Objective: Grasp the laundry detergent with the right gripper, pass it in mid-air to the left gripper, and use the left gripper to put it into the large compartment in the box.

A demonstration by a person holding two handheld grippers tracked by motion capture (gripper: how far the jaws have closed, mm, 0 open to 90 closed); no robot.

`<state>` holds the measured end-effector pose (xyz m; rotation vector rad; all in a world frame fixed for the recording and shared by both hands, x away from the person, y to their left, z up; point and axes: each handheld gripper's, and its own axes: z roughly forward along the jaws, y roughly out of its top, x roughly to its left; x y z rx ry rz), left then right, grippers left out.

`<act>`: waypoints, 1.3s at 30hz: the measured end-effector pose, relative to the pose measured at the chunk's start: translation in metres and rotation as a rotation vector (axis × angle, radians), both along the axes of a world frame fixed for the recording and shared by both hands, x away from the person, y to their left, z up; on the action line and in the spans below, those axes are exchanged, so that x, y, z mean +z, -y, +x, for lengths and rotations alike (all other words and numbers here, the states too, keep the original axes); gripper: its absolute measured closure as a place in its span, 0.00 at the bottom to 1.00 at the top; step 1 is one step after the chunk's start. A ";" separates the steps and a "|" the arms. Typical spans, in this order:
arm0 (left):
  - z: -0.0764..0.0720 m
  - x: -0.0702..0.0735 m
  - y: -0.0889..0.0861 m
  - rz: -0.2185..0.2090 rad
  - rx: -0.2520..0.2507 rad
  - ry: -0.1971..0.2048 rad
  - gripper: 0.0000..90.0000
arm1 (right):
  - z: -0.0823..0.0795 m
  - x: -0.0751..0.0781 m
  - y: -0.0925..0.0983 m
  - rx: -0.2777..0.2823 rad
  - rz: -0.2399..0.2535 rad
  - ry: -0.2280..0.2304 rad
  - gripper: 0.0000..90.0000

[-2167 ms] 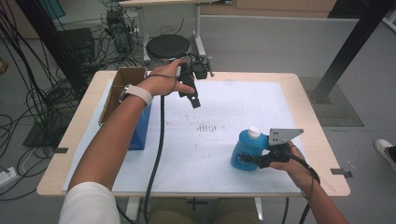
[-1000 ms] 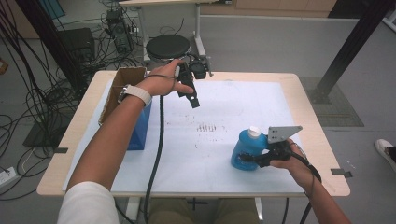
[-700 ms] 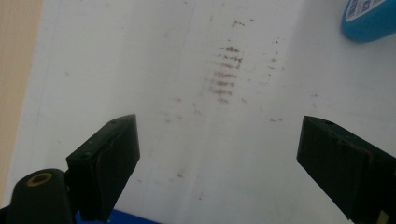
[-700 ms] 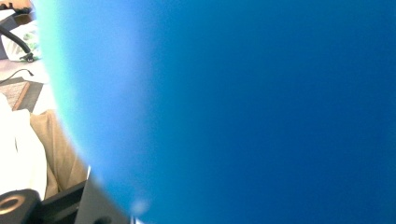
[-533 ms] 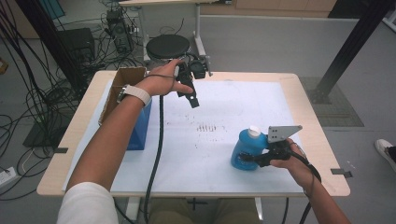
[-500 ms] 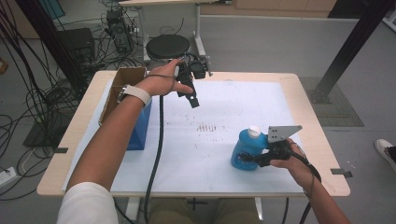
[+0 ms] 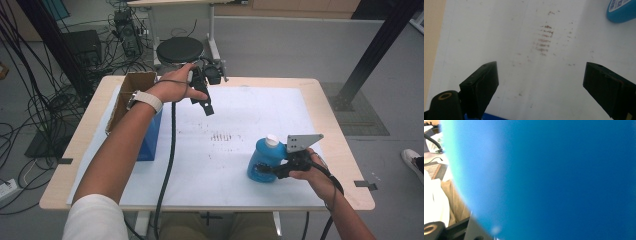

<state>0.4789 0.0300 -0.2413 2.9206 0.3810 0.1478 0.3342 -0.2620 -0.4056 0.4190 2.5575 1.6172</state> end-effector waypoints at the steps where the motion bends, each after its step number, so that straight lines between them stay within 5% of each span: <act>1: 0.000 0.000 0.000 0.000 0.000 0.000 0.15 | 0.000 0.000 0.000 0.000 0.000 0.000 0.47; 39: -0.001 0.001 -0.002 -0.005 0.001 0.006 0.15 | 0.000 0.000 -0.001 0.007 -0.007 -0.001 0.47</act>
